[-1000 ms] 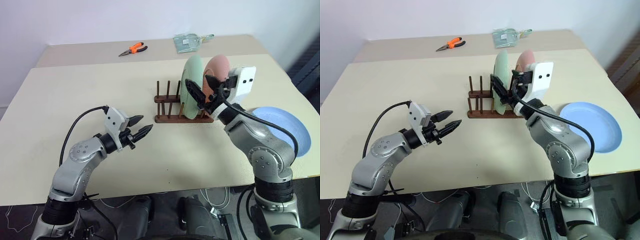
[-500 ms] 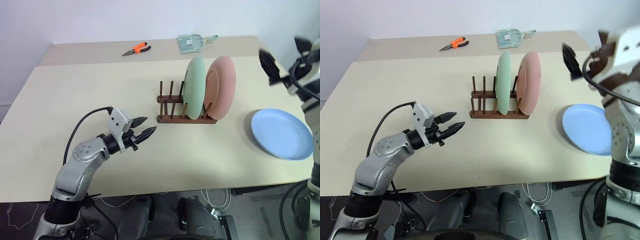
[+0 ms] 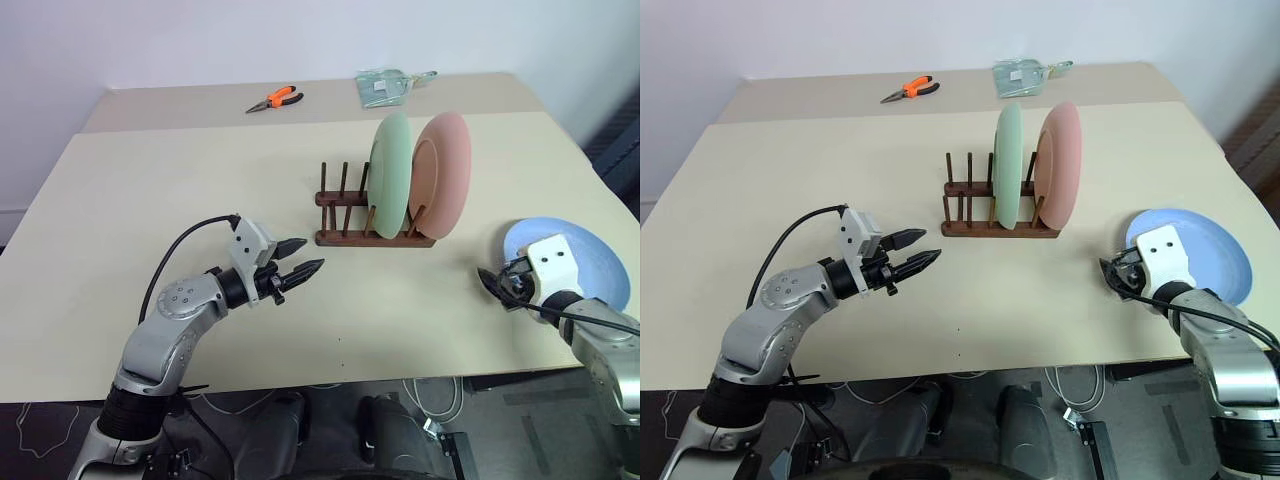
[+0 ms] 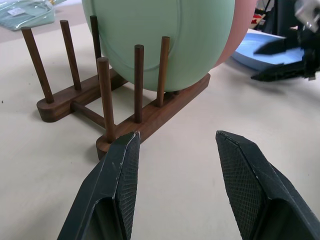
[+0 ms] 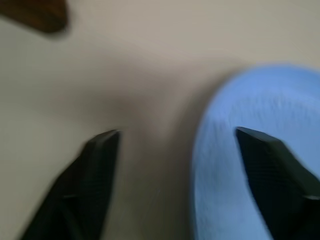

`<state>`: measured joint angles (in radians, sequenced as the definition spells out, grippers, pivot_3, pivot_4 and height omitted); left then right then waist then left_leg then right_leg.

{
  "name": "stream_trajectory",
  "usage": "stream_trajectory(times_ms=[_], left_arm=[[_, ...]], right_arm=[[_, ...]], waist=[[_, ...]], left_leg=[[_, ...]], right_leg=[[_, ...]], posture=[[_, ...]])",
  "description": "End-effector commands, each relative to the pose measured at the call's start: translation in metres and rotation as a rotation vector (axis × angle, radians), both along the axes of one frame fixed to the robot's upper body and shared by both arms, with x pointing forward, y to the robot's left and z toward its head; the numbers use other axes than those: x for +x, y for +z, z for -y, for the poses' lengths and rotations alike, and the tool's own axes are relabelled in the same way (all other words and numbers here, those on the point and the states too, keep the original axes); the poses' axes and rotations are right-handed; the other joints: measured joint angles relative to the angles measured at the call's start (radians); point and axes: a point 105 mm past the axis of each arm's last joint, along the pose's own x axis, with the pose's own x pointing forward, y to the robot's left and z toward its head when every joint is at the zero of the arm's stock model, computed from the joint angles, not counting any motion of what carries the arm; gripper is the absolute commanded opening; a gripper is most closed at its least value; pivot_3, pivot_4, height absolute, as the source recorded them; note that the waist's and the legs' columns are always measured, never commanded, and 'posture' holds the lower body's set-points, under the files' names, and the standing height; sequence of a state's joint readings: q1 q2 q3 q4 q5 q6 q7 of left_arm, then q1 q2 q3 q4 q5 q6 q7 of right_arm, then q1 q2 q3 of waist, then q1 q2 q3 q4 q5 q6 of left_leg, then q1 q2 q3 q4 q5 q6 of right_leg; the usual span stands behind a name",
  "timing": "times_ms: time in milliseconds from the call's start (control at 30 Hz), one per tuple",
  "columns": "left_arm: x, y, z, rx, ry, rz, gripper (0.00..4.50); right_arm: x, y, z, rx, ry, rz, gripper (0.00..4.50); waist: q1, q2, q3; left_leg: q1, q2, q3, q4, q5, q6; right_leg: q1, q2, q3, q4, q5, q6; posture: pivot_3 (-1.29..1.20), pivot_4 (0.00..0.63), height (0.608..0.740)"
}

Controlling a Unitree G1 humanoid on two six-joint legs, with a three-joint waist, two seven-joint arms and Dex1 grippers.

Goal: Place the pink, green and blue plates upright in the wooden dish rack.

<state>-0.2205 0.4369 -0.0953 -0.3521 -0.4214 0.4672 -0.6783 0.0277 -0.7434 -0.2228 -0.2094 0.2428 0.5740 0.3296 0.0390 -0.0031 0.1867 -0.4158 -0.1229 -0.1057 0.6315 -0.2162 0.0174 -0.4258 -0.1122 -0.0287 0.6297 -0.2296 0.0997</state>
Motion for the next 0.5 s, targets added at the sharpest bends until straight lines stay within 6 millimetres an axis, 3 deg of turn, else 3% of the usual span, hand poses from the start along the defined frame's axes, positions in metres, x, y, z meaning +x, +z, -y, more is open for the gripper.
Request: stream_trajectory(times_ms=[33,133,233,333,433,500], left_arm=[[-0.001,0.009,0.001,0.002,-0.01,0.049,2.47],[-0.001,0.009,0.001,0.002,-0.007,0.05,2.47],[-0.001,0.009,0.0,0.001,-0.003,0.05,2.47],[-0.001,0.009,-0.002,0.003,0.003,0.051,2.47],[0.002,0.011,-0.007,0.004,0.032,0.066,2.47],[0.007,0.012,-0.013,0.005,0.067,0.083,2.47]], right_arm=[[0.005,0.009,0.007,-0.06,-0.029,0.046,1.63],[0.008,0.011,0.007,-0.076,-0.031,0.056,0.02],[0.014,0.025,0.001,-0.106,-0.01,0.113,0.02],[0.027,0.08,-0.011,-0.1,0.027,0.334,0.02],[0.031,0.158,-0.037,-0.015,0.117,0.63,0.02],[0.023,0.211,-0.06,0.155,0.217,0.818,0.02]], waist=[[0.0,0.0,0.0],[-0.002,0.0,0.0],[-0.001,0.0,0.0],[-0.005,0.001,0.0],[-0.013,0.001,0.001],[-0.015,0.001,0.001]], left_leg=[[0.0,0.0,0.0,0.0,0.0,0.0],[0.0,0.0,0.0,0.0,0.0,0.0],[0.0,0.0,0.0,0.0,0.0,0.0],[0.0,0.0,0.0,0.0,0.0,0.0],[0.0,0.0,0.001,0.0,0.0,0.0],[0.0,0.0,0.0,-0.001,0.0,0.0]], right_leg=[[0.0,0.0,0.0,0.0,0.0,0.0],[0.0,0.0,0.0,0.0,0.001,0.001],[0.0,0.0,0.0,0.0,0.001,0.001],[0.0,0.0,0.0,0.0,0.001,0.002],[0.0,0.0,0.0,0.001,0.001,0.002],[-0.001,0.001,0.0,0.001,0.001,0.002]], posture=[[0.0,0.15,0.729],[0.0,0.15,0.729],[0.0,0.15,0.729],[0.0,0.15,0.729],[0.0,0.15,0.729],[0.0,0.15,0.729]])
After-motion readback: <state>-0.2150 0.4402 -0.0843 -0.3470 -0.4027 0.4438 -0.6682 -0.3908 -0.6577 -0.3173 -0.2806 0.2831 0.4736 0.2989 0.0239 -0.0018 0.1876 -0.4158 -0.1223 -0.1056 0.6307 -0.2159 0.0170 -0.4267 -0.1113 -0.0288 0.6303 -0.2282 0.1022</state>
